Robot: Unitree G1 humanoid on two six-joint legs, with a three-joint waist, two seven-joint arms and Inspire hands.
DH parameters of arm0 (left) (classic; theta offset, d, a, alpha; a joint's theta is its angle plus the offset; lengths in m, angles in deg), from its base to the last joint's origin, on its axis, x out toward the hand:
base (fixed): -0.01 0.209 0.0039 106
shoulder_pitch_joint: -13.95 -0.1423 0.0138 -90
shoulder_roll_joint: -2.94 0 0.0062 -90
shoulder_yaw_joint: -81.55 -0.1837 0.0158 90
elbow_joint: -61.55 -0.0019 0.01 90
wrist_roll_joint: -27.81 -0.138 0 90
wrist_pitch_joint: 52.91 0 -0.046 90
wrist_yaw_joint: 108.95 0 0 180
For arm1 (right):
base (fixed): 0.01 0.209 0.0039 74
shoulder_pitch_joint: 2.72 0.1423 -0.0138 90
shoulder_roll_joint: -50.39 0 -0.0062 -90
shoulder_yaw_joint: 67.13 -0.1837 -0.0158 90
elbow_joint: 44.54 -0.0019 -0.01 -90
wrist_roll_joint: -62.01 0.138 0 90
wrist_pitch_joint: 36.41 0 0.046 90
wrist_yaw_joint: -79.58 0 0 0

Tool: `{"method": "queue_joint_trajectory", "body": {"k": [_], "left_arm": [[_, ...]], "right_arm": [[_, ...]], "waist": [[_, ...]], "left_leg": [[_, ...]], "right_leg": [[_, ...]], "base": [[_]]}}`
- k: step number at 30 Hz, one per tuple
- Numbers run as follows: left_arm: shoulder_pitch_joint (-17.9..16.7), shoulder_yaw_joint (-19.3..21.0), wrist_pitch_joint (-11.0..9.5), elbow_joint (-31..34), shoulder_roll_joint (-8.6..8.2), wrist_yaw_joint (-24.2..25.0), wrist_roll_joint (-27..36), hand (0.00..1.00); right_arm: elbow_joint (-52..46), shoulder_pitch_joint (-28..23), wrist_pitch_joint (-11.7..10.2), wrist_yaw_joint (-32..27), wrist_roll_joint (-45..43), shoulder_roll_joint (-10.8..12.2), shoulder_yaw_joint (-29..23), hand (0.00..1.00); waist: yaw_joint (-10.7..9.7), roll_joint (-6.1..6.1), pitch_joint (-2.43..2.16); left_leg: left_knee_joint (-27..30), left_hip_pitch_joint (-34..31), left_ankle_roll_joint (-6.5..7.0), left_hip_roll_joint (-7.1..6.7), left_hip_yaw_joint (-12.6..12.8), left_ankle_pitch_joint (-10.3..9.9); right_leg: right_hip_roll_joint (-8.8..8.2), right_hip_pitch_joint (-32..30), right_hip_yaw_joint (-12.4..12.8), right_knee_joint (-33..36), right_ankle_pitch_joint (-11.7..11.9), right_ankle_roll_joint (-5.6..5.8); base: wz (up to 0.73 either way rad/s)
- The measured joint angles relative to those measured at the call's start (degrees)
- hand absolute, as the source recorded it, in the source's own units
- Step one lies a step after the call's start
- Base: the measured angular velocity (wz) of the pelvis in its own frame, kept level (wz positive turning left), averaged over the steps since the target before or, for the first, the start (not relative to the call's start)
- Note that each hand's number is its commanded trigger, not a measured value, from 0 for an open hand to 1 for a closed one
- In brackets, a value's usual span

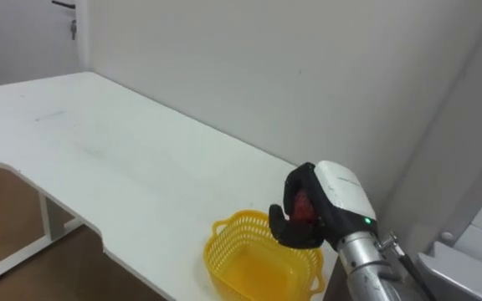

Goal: Retrieve from the upper fridge

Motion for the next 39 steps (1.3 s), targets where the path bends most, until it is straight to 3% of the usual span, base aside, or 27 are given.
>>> {"method": "queue_joint_trajectory", "body": {"k": [3, 6, 15, 22, 33, 34, 35, 36, 37, 39], "left_arm": [[0.1, 0.2, 0.0, 0.0, 0.00, 0.0, -0.2, 0.00], [0.0, 1.1, 0.1, 0.0, -0.05, 0.0, -0.2, 0.00], [-0.9, 2.3, 1.4, 0.1, 0.12, -0.3, -0.3, 0.00], [-0.9, 3.6, 1.5, 1.4, 0.18, -0.3, -0.1, 0.00], [-1.2, 3.6, 1.7, 3.0, 0.18, -0.3, -0.2, 0.00], [-1.2, 3.6, 1.7, 3.0, 0.19, -0.3, -0.2, 0.00], [-1.2, 3.6, 1.7, 2.9, 0.19, -0.3, -0.2, 0.00], [-1.2, 3.4, 1.9, 2.9, 0.20, -0.3, -0.2, 0.00], [-1.2, 3.2, 2.0, 2.9, 0.20, -0.3, -0.2, 0.00], [-1.2, 3.0, 2.0, 2.9, 0.19, -0.3, -0.2, 0.00]], "right_arm": [[1.9, 0.0, 0.2, 0.8, 1.9, 0.0, 0.0, 1.00], [1.9, 0.0, 0.6, 1.1, 2.5, 0.0, 0.0, 1.00], [4.3, -0.2, 1.9, 1.1, 4.4, 0.0, 0.0, 1.00], [4.0, -0.2, 1.9, 1.1, 4.6, 0.0, 0.0, 1.00], [3.6, -0.2, 2.0, 2.5, 4.5, 0.4, 1.9, 1.00], [3.6, -0.2, 2.0, 2.5, 4.5, 0.7, 2.0, 0.68], [3.6, -0.2, 2.0, 2.5, 4.5, 0.9, 2.0, 0.57], [3.6, -0.3, 2.0, 2.5, 4.5, 1.2, 2.2, 0.25], [3.6, -0.3, 2.0, 2.5, 4.5, 1.2, 2.5, 0.22], [3.6, -0.3, 2.0, 2.4, 4.5, 1.3, 2.6, 0.00]], "waist": [[0.4, -0.59, 0.22], [0.5, -1.22, 0.03], [0.6, -1.07, 0.06], [1.8, -0.80, 0.00], [2.0, -0.64, 0.05], [2.0, -0.58, 0.05], [2.0, -0.54, 0.06], [2.0, -0.51, 0.06], [2.0, -0.44, 0.09], [2.1, -0.25, 0.21]], "left_leg": [[0.1, -0.4, 0.00, -0.02, 0.0, 0.0], [0.3, -1.4, -0.02, -0.13, 0.1, 0.0], [0.5, -1.1, -0.04, -0.10, 0.2, 0.0], [0.5, -1.3, -0.04, -0.06, 0.3, 0.0], [0.4, -1.3, -0.03, -0.08, 0.0, 0.0], [0.4, -1.3, -0.03, -0.09, 0.0, 0.0], [0.4, -1.3, -0.03, -0.09, 0.0, 0.0], [0.6, -1.3, -0.03, -0.10, 0.0, 0.0], [0.6, -1.3, -0.03, -0.11, 0.0, 0.0], [0.7, -1.2, -0.03, -0.12, 0.1, 0.0]], "right_leg": [[-0.02, -0.2, 0.1, 0.1, 0.0, 0.01], [0.26, -1.0, 0.1, 0.2, 0.0, 0.01], [0.27, -0.5, 0.0, 0.1, 0.0, 0.00], [0.27, -0.8, 0.0, 0.2, 0.0, 0.00], [0.29, -0.8, 0.4, 0.1, 0.0, 0.01], [0.31, -0.8, 0.5, 0.1, 0.0, 0.00], [0.40, -0.8, 0.6, 0.1, 0.0, 0.00], [0.41, -0.8, 0.7, 0.1, 0.0, 0.00], [0.41, -0.8, 0.8, 0.1, 0.0, 0.00], [0.40, -0.8, 0.8, 0.1, 0.0, 0.00]], "base": [[0.00], [0.00], [0.00], [-0.01], [0.01], [0.00], [0.00], [0.00], [0.00], [0.00]]}}
